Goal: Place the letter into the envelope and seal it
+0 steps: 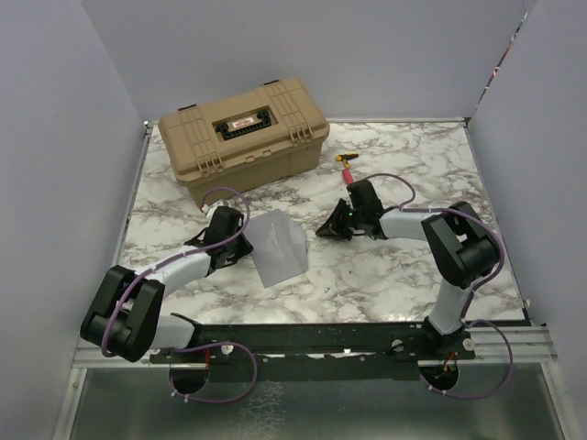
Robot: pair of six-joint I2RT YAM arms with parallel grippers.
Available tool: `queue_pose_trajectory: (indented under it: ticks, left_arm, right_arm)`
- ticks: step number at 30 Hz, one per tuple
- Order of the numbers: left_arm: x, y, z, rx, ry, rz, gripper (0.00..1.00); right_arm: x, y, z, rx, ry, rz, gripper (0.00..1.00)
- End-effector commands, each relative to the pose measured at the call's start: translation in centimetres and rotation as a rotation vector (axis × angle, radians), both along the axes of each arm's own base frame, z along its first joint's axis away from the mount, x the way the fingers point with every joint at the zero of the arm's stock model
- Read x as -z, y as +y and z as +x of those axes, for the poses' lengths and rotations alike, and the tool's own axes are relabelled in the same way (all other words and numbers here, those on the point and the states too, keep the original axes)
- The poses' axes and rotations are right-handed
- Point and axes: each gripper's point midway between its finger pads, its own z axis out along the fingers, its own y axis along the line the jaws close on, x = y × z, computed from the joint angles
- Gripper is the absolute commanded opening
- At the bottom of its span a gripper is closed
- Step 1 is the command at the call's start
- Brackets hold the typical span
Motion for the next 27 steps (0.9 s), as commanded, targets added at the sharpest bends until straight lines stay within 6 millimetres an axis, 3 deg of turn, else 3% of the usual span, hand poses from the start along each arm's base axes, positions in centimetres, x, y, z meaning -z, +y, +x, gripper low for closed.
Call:
queue_pose_trajectory:
  ticks: [1, 6, 12, 27]
  left_arm:
    - [1.7, 0.9, -1.0, -0.010, 0.045, 0.045, 0.21]
    - [2.1, 0.7, -1.3, 0.007, 0.065, 0.044, 0.21]
    - [2.3, 0.4, -1.5, 0.017, 0.074, 0.041, 0.21]
    - [2.1, -0.2, -1.5, 0.032, 0.080, 0.015, 0.21]
  right_arm:
    - [0.9, 2.2, -0.6, -0.078, 0.029, 0.041, 0.14]
    - [-0.2, 4.6, -1.7, -0.177, 0.011, 0.128, 0.14]
    - [-4.5, 7.3, -1.8, -0.268, -0.169, 0.340, 0.15]
    - [-2.7, 10.2, -2.1, -0.341, -0.164, 0.273, 0.15]
